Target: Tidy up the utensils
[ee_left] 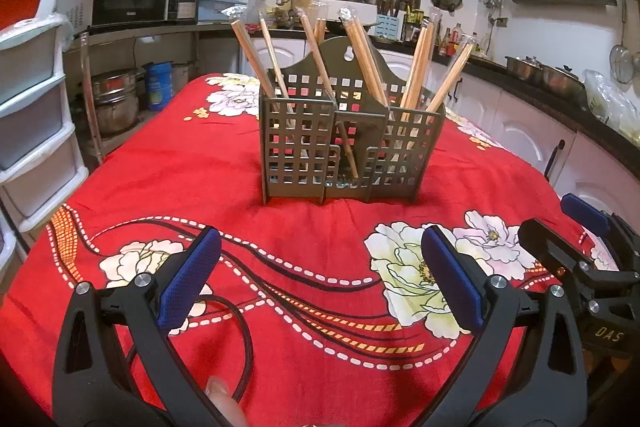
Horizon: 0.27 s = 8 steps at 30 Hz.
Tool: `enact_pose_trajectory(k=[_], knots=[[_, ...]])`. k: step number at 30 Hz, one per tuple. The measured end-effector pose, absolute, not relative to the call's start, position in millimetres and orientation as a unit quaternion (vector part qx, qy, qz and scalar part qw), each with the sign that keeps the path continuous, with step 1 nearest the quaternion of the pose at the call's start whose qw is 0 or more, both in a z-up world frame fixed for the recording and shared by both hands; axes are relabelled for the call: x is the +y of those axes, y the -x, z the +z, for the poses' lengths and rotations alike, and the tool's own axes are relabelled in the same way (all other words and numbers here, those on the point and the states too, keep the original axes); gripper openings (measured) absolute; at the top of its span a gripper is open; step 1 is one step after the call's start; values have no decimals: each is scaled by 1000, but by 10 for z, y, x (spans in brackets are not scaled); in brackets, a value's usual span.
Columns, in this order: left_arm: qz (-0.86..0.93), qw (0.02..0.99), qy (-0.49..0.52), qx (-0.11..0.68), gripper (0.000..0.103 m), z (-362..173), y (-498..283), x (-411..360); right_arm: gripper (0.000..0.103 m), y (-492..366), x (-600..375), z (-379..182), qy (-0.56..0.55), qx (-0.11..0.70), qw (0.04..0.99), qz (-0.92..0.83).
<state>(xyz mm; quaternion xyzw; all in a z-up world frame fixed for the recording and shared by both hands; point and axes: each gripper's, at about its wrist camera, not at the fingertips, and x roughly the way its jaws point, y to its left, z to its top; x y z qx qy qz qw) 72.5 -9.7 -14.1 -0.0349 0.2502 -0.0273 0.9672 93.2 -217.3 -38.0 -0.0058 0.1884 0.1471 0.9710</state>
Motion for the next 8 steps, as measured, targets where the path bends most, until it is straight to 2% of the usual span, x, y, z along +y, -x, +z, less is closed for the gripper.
enact_pose_trajectory(k=[5, 8], knots=[[-21, 965, 53, 256, 92, -61, -727, -37, 96, -998, -2225, -352, 17, 201, 971, 126], [5, 965, 63, 255, 92, 89, -740, 118, 96, -1178, -2348, -317, 36, 236, 967, 94]])
